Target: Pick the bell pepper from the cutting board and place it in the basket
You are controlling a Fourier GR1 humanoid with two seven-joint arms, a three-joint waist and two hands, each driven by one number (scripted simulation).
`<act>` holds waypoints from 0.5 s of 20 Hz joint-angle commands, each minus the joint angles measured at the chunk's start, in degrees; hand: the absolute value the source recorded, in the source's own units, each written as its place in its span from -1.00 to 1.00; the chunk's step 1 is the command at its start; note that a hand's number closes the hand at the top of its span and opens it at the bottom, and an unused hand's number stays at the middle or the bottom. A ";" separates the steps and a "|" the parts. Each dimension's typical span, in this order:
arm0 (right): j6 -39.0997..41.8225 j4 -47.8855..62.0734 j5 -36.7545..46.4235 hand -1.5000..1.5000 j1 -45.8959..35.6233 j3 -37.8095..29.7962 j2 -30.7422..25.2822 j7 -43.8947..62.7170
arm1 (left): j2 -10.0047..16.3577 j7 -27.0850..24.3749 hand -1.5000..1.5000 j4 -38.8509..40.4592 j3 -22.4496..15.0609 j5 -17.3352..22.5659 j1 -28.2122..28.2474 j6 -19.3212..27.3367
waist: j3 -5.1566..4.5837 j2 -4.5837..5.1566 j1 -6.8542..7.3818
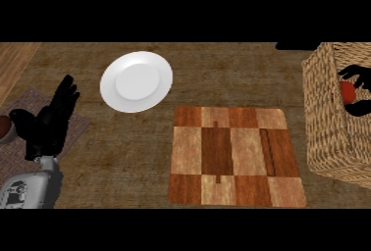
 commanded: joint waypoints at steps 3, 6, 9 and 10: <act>1.66 -1.77 -8.73 -1.00 -2.02 -7.92 0.42 -3.74 | 1.26 -1.20 0.00 2.75 1.79 0.88 -1.31 -0.67 | -0.02 -0.04 -0.47; 5.82 -2.41 -13.70 -1.00 -1.92 -12.19 -2.08 -6.65 | 1.82 -3.68 0.00 3.92 2.57 1.32 1.27 -1.71 | -0.07 -0.22 -0.92; 9.30 -2.28 -18.21 -1.00 -4.19 -16.35 -3.19 -3.96 | -0.17 -0.32 0.00 -0.77 0.56 -0.14 0.80 0.84 | -0.02 -0.42 -0.52; 10.42 -2.53 -20.60 -1.00 -4.16 -18.51 -3.73 -3.31 | 0.45 0.54 0.00 1.21 1.34 0.46 -0.71 0.43 | -0.08 -0.69 -1.70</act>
